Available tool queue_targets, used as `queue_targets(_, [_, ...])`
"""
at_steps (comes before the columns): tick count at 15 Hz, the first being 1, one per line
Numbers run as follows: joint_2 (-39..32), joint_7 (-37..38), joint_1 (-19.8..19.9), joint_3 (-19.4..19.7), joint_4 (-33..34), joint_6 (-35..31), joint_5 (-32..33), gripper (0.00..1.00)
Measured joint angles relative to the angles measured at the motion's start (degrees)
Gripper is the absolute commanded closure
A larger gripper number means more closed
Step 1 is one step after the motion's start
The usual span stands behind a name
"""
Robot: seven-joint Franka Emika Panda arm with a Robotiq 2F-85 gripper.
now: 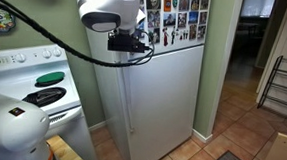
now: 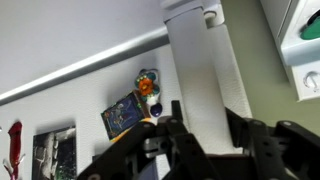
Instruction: Open the top fridge door.
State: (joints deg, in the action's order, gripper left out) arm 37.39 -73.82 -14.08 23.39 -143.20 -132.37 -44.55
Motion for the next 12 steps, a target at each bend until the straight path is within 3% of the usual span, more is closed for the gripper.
queue_targets(12, [-3.1, -2.81, 4.88, -5.38, 0.64, 0.34, -4.29, 0.99])
